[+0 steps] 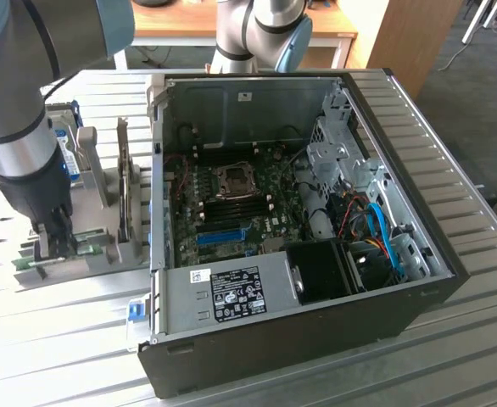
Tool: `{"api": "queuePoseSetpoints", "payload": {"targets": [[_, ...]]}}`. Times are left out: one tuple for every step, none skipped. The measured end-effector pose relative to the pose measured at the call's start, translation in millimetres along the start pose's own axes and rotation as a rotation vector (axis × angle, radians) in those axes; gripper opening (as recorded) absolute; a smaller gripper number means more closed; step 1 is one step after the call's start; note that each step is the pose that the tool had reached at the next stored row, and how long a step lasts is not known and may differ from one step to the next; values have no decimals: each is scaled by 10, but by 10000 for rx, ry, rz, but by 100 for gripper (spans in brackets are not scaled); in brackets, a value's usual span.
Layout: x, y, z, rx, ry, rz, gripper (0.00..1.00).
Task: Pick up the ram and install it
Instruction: 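Pick up the ram and move it above insertion slot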
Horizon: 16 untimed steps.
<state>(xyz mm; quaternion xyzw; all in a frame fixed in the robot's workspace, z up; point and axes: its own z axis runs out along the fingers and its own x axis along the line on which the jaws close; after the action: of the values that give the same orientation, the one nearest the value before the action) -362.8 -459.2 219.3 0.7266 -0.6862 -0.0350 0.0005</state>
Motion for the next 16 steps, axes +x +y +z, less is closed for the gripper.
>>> {"api": "queuePoseSetpoints", "payload": {"targets": [[-1,1,-25,0,0,0,12],[-3,3,-54,0,-1,0,12],[-4,4,-82,0,0,0,12],[-6,5,-110,0,-1,0,12],[-7,7,-140,-1,0,0,12],[-8,9,-172,-1,0,0,12],[-10,10,-204,0,-1,0,12],[-12,12,-236,-1,0,0,12],[-13,13,-272,0,0,0,12],[-15,15,-307,0,-1,0,12],[-17,17,-342,0,-1,0,12],[-19,18,-378,0,-1,0,12],[-21,20,-415,-1,0,0,12],[-23,22,-452,-1,0,0,12],[-25,24,-493,-1,0,0,12],[-26,26,-530,0,0,0,12]]}}
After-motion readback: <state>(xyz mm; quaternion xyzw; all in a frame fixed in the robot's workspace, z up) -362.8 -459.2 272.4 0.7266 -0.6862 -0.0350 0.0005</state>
